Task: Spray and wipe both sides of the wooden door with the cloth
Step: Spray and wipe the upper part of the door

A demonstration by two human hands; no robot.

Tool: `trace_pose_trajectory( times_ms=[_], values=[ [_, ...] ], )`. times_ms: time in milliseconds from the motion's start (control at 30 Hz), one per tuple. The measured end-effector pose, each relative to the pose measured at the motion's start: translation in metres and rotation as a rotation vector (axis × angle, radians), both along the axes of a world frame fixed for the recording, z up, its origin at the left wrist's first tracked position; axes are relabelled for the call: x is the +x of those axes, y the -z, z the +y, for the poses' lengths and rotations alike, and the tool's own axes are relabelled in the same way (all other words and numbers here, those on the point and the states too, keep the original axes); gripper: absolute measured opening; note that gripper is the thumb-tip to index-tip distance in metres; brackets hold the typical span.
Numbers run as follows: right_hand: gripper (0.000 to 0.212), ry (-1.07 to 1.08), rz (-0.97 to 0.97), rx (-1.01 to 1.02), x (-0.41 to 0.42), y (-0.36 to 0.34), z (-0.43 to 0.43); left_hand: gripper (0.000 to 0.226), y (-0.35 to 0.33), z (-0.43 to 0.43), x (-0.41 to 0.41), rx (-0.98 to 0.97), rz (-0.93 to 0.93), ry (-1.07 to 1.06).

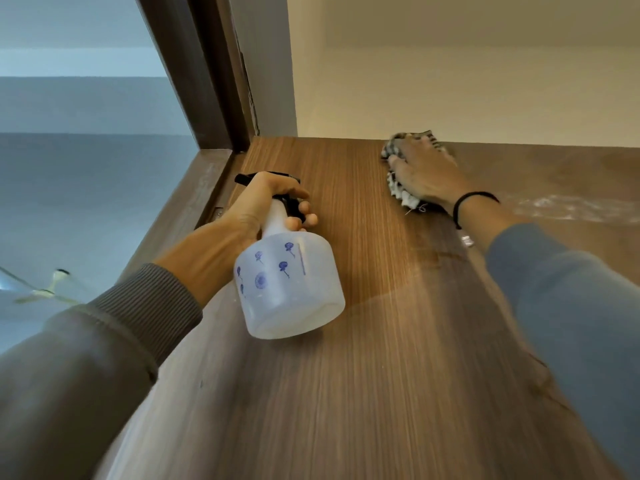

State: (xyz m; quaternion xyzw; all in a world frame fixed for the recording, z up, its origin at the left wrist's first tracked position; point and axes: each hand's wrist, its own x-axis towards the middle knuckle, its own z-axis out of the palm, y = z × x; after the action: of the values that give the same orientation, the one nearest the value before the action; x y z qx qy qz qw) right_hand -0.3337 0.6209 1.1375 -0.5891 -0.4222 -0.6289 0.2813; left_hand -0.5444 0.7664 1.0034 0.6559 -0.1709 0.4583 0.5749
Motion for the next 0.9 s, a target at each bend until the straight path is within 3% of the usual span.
trace_pose_trajectory(
  times_ms=[267, 367, 533, 600, 700, 767, 900],
  values=[
    [0.053, -0.064, -0.361, -0.332, -0.052, 0.143, 0.031, 0.022, -0.003, -0.013, 0.0, 0.081, 0.064, -0.015],
    [0.055, -0.039, -0.329, -0.369, -0.021, 0.151, 0.001, 0.023, -0.001, -0.02, -0.006, 0.1, 0.077, -0.1],
    [0.057, -0.016, -0.043, -0.12, 0.012, 0.133, -0.028, 0.024, 0.01, -0.036, -0.021, 0.149, 0.112, -0.177],
    [0.058, -0.004, -0.072, -0.142, -0.003, 0.145, -0.018, 0.025, 0.011, -0.046, -0.019, 0.143, 0.107, -0.173],
    [0.058, -0.087, -0.355, -0.373, -0.019, 0.188, -0.004, 0.025, 0.011, -0.069, -0.003, 0.128, 0.133, -0.122],
    [0.06, -0.091, -0.443, -0.517, -0.012, 0.207, -0.01, 0.025, 0.013, -0.087, 0.009, 0.149, 0.148, -0.117],
    [0.051, -0.143, -0.19, -0.38, 0.026, 0.199, -0.059, 0.026, 0.021, -0.116, 0.02, 0.17, 0.168, -0.163]
  ],
)
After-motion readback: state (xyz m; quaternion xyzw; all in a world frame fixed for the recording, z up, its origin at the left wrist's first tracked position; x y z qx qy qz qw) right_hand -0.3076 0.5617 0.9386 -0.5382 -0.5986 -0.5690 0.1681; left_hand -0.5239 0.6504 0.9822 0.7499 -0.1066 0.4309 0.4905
